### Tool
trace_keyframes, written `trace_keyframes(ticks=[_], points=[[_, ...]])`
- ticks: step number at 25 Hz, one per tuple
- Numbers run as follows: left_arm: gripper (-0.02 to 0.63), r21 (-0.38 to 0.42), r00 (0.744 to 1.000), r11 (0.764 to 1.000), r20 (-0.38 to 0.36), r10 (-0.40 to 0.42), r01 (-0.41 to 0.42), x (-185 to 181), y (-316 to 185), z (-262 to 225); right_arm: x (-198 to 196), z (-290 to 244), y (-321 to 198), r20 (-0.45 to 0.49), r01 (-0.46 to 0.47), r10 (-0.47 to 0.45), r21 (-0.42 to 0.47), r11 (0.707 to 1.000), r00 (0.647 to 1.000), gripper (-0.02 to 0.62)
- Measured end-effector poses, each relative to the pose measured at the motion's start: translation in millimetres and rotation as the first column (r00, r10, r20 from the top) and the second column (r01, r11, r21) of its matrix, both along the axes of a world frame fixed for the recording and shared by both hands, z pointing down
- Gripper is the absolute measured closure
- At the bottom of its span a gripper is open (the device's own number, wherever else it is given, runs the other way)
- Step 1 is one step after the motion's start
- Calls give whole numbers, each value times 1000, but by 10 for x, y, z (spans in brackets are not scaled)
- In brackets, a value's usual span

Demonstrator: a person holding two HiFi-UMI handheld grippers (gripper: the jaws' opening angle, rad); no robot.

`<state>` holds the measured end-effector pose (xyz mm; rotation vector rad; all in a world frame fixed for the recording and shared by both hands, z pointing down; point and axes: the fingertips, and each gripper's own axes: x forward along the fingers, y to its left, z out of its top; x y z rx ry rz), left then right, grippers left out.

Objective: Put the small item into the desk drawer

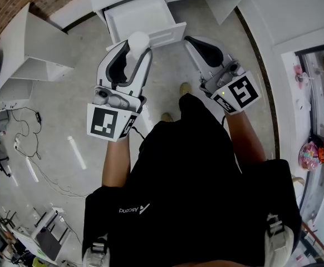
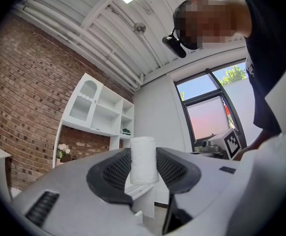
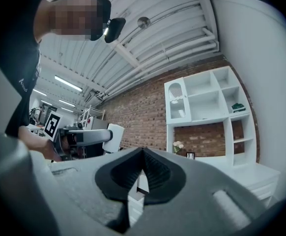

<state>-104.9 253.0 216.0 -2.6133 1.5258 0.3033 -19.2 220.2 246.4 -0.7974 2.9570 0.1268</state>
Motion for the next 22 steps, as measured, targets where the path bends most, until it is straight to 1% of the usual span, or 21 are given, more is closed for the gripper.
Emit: trace_keyframes(ticks=[6,10,16,22], points=[[446,-5,1000,1000,15,-6,6,-21,-260,72,-15,69,-312,11,3,-3,3,1000,1000,595],[446,-11,999,1000,32,-19,19,-23,-538,87,-23,69,-628,22,18,-18,7,1000,1000,595],[446,-19,998,999,50,-40,41,-73,-1192,101,-80,55,-1322,14,36,-36,30,999,999,595],[446,-48,996,996,59,-66,69,-43,-1917,199,-74,130,-2074,4,68,-68,20,997,998,595]])
